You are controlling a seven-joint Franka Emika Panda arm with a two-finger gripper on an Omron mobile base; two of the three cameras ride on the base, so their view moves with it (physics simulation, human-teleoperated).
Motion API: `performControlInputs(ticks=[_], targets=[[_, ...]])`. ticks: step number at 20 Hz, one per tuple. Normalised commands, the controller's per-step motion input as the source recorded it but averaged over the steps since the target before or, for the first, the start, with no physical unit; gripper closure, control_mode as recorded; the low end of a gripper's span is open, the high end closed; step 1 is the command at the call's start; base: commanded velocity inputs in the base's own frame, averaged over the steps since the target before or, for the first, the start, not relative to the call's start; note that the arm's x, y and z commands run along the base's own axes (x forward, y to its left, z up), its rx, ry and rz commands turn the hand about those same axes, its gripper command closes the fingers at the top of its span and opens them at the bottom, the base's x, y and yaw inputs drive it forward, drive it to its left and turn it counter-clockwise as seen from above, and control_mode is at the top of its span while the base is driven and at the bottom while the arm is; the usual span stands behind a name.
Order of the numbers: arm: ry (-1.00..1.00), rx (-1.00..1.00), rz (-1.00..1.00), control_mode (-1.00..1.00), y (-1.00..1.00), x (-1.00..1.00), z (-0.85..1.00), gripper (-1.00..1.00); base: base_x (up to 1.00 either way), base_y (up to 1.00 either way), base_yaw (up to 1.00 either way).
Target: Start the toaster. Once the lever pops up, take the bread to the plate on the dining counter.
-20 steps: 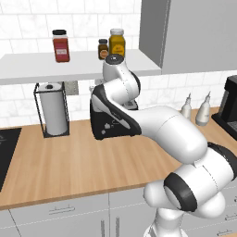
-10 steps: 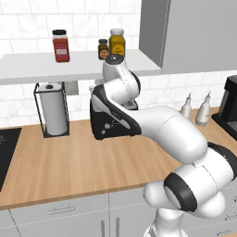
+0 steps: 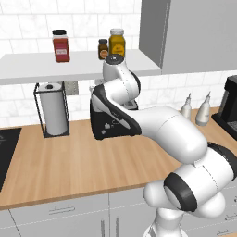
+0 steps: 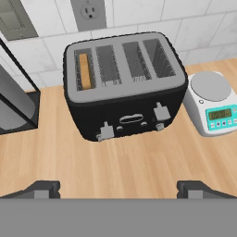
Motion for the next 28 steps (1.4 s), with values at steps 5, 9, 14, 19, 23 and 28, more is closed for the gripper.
performControlInputs(ticks=[5,9,14,19,23,28], targets=[[0.00,0.00,0.00,-1.00,0.00,0.00,0.00,-1.00,0.00,0.00,0.00],[0.00,0.00,0.00,-1.00,0.00,0.00,0.00,-1.00,0.00,0.00,0.00],[0.00,0.00,0.00,-1.00,0.00,0.00,0.00,-1.00,0.00,0.00,0.00],[0.00,0.00,0.00,-1.00,0.00,0.00,0.00,-1.00,0.00,0.00,0.00],[0.00,0.00,0.00,-1.00,0.00,0.00,0.00,-1.00,0.00,0.00,0.00],[0.00,0.00,0.00,-1.00,0.00,0.00,0.00,-1.00,0.00,0.00,0.00]])
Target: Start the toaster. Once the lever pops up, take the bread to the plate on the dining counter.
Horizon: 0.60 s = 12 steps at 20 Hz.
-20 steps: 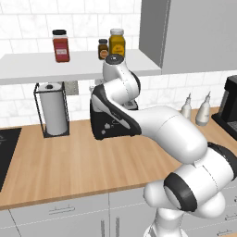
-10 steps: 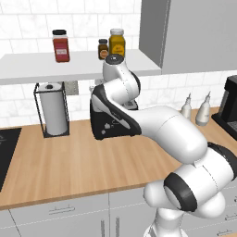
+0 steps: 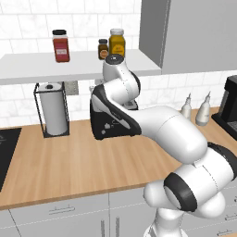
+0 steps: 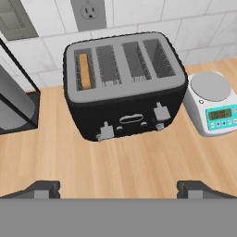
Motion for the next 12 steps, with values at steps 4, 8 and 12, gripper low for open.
performControlInputs(ticks=[4,8,12], targets=[[0.00,0.00,0.00,-1.00,0.00,0.00,0.00,-1.00,0.00,0.00,0.00],[0.00,0.00,0.00,-1.00,0.00,0.00,0.00,-1.00,0.00,0.00,0.00],[0.00,0.00,0.00,-1.00,0.00,0.00,0.00,-1.00,0.00,0.00,0.00]])
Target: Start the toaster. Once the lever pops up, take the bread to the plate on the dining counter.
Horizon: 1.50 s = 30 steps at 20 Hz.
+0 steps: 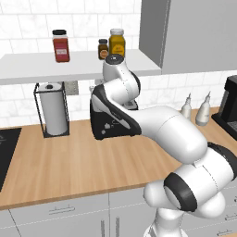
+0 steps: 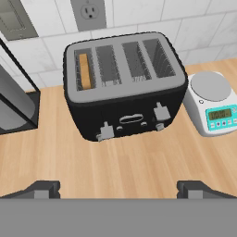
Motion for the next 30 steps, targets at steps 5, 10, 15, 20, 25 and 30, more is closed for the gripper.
performControlInputs(ticks=[5,10,15,20,25,30], targets=[[0.00,0.00,0.00,-1.00,0.00,0.00,0.00,-1.00,0.00,0.00,0.00],[0.00,0.00,0.00,-1.00,0.00,0.00,0.00,-1.00,0.00,0.00,0.00],[0.00,0.00,0.00,-1.00,0.00,0.00,0.00,-1.00,0.00,0.00,0.00],[0.00,0.00,0.00,-1.00,0.00,0.00,0.00,-1.00,0.00,0.00,0.00],[0.00,0.00,0.00,-1.00,0.00,0.00,0.00,-1.00,0.00,0.00,0.00],[0.00,0.00,0.00,-1.00,0.00,0.00,0.00,-1.00,0.00,0.00,0.00]])
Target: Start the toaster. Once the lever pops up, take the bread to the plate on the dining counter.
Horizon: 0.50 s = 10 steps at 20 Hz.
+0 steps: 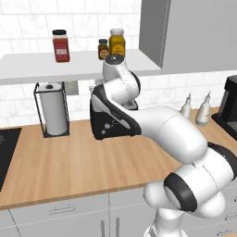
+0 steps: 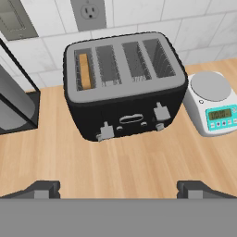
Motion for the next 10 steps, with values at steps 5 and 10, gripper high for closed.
performControlInputs(ticks=[5,10], targets=[[0.00,0.00,0.00,-1.00,0.00,0.00,0.00,-1.00,0.00,0.00,0.00],[0.00,0.00,0.00,-1.00,0.00,0.00,0.00,-1.00,0.00,0.00,0.00]])
